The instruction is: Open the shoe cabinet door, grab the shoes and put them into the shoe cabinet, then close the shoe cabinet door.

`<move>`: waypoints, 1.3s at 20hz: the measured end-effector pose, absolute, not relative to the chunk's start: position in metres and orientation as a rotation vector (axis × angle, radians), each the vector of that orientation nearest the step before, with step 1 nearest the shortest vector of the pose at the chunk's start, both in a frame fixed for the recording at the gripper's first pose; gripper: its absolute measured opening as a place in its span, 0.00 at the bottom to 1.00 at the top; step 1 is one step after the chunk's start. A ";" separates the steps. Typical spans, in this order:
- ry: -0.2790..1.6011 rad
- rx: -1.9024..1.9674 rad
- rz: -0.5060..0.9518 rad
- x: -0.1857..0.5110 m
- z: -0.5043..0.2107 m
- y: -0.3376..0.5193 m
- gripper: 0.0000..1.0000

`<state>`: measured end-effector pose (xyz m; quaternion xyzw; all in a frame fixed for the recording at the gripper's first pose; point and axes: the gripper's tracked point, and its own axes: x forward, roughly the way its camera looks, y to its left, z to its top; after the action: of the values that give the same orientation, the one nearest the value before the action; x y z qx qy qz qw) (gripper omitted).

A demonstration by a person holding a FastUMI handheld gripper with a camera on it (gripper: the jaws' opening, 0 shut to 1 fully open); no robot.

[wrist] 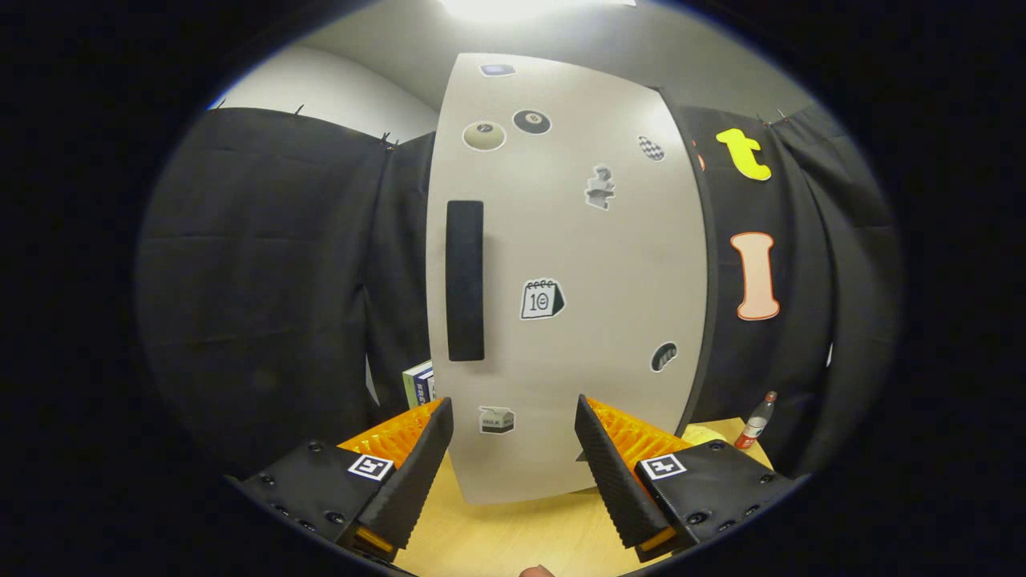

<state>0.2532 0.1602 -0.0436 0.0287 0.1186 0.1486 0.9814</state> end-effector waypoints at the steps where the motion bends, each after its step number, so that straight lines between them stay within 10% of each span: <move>1: 0.237 0.061 0.289 0.249 -0.043 0.152 0.96; 26: 0.207 0.105 0.133 0.194 -0.023 0.035 0.96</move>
<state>0.1945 0.0349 -0.0228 0.0524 0.1032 0.0664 0.9911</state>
